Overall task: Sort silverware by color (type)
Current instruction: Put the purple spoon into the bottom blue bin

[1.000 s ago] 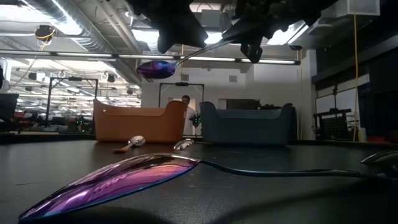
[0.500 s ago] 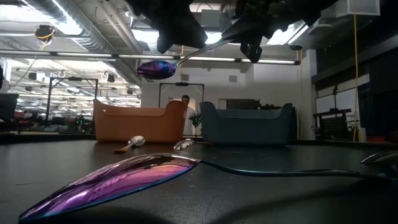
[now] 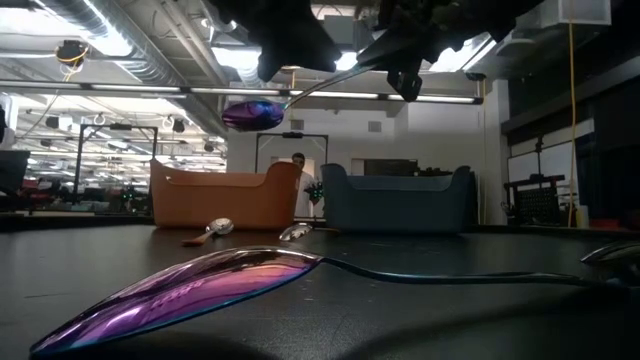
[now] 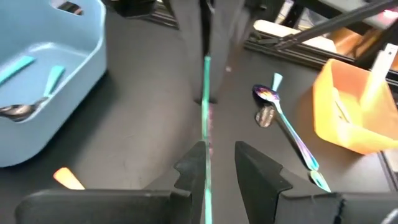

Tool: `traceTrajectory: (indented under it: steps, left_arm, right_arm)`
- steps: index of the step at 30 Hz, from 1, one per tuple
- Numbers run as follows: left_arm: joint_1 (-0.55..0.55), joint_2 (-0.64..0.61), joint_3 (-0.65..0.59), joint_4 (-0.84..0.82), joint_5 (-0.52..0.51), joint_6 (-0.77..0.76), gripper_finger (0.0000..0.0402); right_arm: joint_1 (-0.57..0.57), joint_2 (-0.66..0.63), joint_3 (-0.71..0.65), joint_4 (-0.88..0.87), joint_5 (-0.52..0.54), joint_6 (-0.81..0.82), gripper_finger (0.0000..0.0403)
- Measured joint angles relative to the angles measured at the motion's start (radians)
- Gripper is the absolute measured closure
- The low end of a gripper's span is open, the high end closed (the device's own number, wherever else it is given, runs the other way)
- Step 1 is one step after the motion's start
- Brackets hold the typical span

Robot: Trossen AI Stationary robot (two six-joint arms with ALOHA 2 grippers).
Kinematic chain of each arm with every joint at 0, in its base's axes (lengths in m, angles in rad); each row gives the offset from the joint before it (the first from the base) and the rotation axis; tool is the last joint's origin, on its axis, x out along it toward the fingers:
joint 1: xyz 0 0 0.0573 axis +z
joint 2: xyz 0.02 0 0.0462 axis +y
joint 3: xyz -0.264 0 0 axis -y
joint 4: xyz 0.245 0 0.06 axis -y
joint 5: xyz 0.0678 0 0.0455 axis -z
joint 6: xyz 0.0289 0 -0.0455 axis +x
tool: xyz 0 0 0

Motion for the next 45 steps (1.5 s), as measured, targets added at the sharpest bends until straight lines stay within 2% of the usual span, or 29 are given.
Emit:
traceTrajectory:
  steps: [27, 30, 37, 45]
  left_arm:
    - [-0.001, 0.0, 0.0, -0.038, 0.034, 0.0, 0.0322]
    - [0.0, 0.0, 0.0, -0.038, 0.034, 0.0, 0.0335]
    - [0.0, 0.0, 0.0, -0.04, 0.034, -0.002, 0.0394]
    - [0.0, 0.0, 0.0, -0.04, 0.034, -0.003, 0.0397]
  right_arm:
    - [0.0, 0.0, 0.0, 0.063, -0.033, 0.0, 0.0403]
    - [0.0, 0.0, 0.0, 0.063, -0.033, 0.0, 0.0403]
    - [0.0, 0.0, 0.0, 0.063, -0.034, -0.002, 0.0403]
    - [0.0, 0.0, 0.0, 0.062, -0.034, -0.001, 0.0401]
